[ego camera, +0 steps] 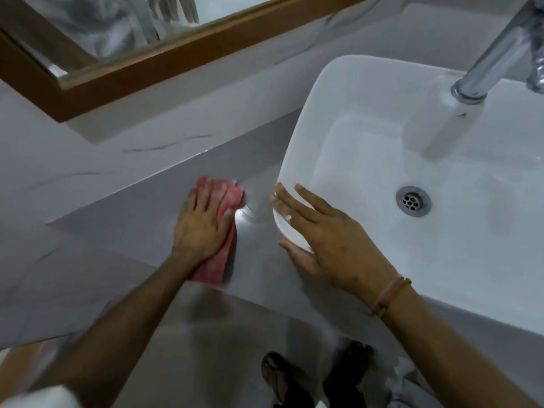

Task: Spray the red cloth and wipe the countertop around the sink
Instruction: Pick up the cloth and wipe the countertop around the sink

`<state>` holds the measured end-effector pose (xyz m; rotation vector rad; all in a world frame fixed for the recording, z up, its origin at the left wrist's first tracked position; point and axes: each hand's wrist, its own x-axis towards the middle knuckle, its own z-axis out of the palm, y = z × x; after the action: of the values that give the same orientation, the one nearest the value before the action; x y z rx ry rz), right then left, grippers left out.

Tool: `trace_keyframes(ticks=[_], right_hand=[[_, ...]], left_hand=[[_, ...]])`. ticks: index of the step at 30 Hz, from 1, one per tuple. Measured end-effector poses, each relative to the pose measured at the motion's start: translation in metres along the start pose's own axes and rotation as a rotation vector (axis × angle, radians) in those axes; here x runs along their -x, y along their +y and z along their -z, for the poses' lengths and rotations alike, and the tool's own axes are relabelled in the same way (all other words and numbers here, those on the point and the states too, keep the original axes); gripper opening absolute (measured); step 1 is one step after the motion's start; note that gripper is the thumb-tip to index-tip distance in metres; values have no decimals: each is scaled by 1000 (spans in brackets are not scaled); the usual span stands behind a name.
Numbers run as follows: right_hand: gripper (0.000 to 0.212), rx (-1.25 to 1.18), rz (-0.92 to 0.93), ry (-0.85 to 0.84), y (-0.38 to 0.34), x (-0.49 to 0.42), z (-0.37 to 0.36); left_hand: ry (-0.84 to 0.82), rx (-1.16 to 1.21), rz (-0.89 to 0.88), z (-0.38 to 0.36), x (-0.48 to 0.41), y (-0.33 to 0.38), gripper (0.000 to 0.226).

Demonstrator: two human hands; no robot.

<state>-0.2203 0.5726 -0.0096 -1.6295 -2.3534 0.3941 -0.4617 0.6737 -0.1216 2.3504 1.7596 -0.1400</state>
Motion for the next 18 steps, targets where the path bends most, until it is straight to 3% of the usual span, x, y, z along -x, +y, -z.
trace_keyframes(ticks=[4, 6, 8, 12, 15, 18], right_hand=[[64, -6, 13, 2, -2, 2, 0], [64, -11, 12, -24, -1, 0, 2], [63, -22, -1, -36, 0, 0, 5], [63, -28, -3, -52, -1, 3, 4], [64, -31, -6, -44, 0, 1, 4], [61, -27, -1, -4, -2, 2, 3]], left_hand=[[-27, 8, 42, 11, -68, 37, 64], [-67, -64, -28, 8, -71, 67, 75], [-83, -167, -175, 1, -51, 89, 81], [-52, -33, -264, -14, 31, 76, 67], [-44, 13, -185, -21, 65, 41, 60], [-28, 31, -60, -12, 36, 24, 60]])
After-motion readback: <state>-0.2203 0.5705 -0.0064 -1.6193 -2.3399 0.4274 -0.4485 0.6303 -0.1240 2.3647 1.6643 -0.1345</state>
